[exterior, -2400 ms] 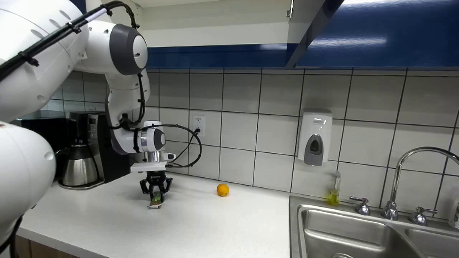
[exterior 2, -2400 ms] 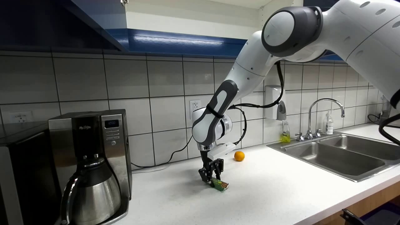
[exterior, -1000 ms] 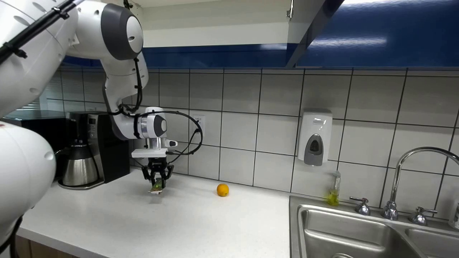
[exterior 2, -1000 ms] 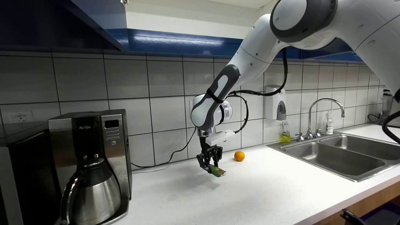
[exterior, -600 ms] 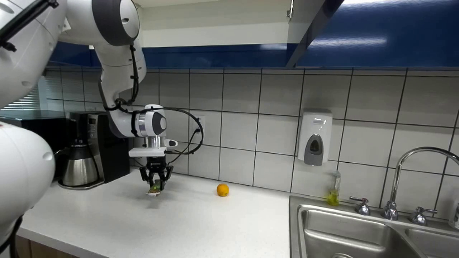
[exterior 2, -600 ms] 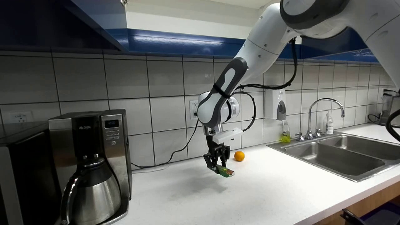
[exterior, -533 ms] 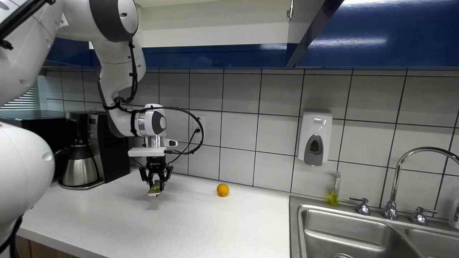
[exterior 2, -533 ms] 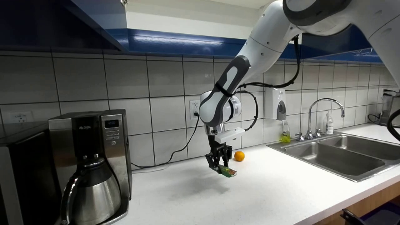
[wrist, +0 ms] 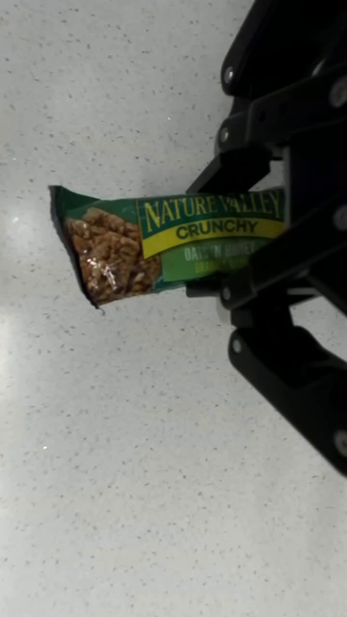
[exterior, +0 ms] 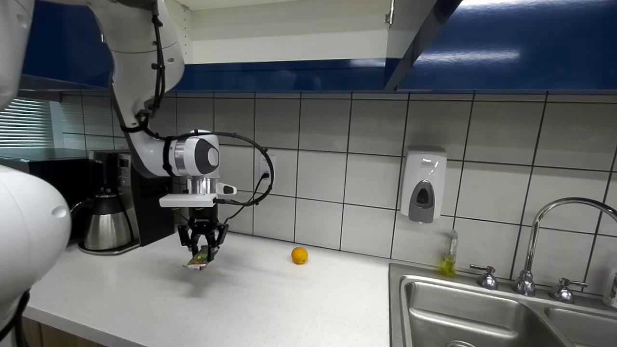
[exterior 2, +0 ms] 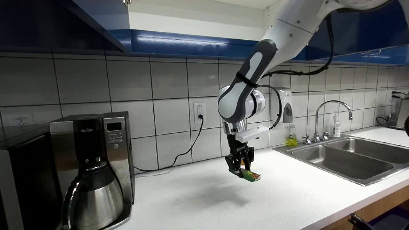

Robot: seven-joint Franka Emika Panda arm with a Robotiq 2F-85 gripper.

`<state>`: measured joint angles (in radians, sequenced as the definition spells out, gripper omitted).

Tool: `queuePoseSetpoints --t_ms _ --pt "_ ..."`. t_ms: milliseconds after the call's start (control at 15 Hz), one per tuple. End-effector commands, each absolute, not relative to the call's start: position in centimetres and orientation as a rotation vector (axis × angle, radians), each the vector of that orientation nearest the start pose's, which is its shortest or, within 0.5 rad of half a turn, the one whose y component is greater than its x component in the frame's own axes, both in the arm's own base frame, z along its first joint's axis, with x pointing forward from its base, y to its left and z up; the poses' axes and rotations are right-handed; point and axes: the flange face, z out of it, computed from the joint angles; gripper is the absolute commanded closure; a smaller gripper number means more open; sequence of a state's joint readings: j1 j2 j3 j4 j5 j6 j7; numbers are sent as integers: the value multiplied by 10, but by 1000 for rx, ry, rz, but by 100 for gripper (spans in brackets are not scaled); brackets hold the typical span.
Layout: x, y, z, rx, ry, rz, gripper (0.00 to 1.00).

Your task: Put the green packet in the open upper cabinet.

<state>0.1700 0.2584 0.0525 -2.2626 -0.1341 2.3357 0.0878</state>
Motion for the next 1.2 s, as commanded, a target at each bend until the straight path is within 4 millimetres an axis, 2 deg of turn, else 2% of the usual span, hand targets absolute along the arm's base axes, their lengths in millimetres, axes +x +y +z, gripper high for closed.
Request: queuePoseSetpoints --t_ms 0,400,600,867,1133 --pt "462 99 256 -3192 -368 267 82" --pt "404 84 274 -3168 -373 284 82" --pt "382 78 282 -3162 -391 278 82" --pt "366 74 302 -3158 -420 246 82" --pt "359 73 338 -3169 -442 225 82"
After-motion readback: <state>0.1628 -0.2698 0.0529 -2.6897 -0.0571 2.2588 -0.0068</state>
